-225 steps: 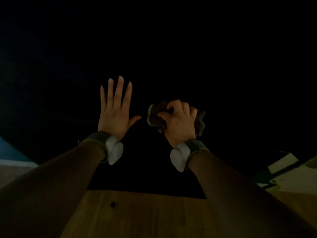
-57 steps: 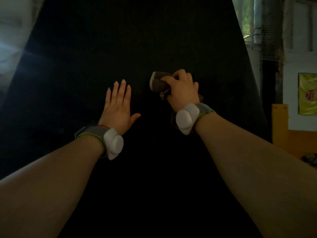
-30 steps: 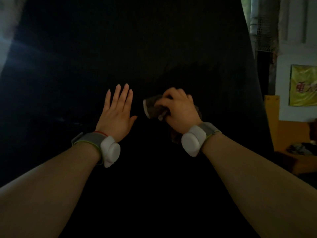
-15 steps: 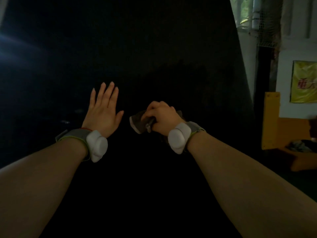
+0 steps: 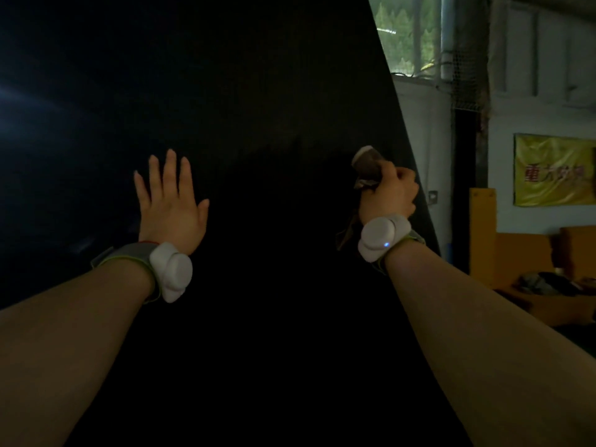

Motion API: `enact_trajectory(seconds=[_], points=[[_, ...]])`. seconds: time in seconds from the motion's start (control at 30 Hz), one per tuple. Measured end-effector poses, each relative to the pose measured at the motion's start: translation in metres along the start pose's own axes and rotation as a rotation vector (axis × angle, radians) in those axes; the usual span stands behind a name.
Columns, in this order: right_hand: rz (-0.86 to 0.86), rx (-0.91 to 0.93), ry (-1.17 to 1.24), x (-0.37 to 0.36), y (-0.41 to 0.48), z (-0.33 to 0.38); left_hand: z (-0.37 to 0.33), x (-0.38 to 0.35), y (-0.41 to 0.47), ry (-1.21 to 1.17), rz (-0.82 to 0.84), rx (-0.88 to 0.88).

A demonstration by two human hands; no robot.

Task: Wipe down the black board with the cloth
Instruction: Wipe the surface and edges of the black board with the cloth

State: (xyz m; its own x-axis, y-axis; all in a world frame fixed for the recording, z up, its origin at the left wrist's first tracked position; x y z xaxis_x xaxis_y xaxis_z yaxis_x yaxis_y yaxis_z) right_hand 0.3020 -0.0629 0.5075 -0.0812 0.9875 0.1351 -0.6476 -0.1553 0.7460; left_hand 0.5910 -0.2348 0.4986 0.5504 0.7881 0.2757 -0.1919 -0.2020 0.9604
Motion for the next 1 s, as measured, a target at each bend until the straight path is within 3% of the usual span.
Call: enact_trajectory(seconds=[0.2,0.43,0.7,0.8,1.0], points=[[-0.076,-0.270,0.033,-0.004,0.030,-0.034,0.007,-0.006,0.000,0.042,0.016,-0.022],[0.014,-0.308,0.016,-0.027,0.037,-0.025,0.009,-0.008,0.001,0.048,0.044,-0.029],[0.174,-0.038,-0.029,-0.070,0.001,0.054,0.005,-0.006,0.001,0.060,0.055,-0.029],[0.205,0.199,-0.056,-0.086,-0.040,0.087,0.002,-0.006,-0.001,0.044,0.064,-0.027],[0.561,0.663,-0.064,-0.093,-0.087,0.099,0.007,-0.006,0.000,0.042,0.074,-0.012]])
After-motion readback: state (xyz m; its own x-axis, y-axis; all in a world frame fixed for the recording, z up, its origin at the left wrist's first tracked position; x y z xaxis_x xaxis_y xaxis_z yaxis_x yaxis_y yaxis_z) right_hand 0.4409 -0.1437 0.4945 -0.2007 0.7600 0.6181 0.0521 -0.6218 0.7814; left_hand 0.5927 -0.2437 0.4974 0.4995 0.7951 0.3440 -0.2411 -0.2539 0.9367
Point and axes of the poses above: each hand's wrist, its own y-axis towards the middle knuckle, its own x-axis out of the back of the hand, z = x × y, the point moved 6 cm from there along y, towards the middle knuckle, and after that the axes turned 3 degrees about -y, right-handed, at the moved point
